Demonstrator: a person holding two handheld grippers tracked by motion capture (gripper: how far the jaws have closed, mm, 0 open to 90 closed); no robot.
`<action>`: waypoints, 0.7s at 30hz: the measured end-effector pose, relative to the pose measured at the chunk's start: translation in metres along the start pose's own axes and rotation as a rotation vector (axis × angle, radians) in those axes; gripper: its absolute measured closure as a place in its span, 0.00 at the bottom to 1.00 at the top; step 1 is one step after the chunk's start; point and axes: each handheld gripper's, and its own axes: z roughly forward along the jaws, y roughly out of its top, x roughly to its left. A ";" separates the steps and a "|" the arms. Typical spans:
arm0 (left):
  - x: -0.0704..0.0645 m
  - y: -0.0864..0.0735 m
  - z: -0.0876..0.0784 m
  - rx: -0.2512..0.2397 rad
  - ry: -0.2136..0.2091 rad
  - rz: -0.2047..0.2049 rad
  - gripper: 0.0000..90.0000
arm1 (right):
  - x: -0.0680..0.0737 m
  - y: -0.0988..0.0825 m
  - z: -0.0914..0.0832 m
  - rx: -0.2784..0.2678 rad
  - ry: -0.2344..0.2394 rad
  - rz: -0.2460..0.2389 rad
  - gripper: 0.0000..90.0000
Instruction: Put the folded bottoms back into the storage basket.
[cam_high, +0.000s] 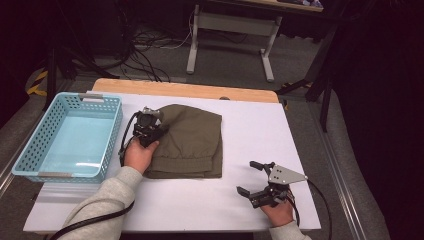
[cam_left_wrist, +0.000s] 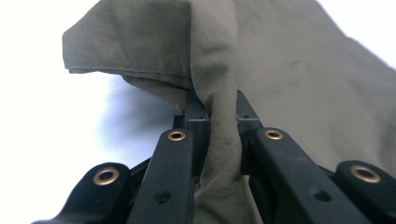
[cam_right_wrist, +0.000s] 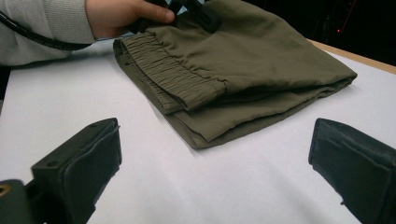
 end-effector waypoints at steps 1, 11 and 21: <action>-0.001 0.001 -0.002 -0.006 -0.004 0.001 0.91 | 0.000 0.000 0.000 0.000 -0.001 0.000 0.03; -0.013 0.013 -0.022 -0.074 -0.050 0.021 0.91 | 0.000 0.000 0.000 -0.001 -0.001 0.002 0.03; -0.024 0.021 -0.040 -0.142 -0.093 0.040 0.91 | 0.000 0.000 0.000 -0.001 0.000 0.001 0.03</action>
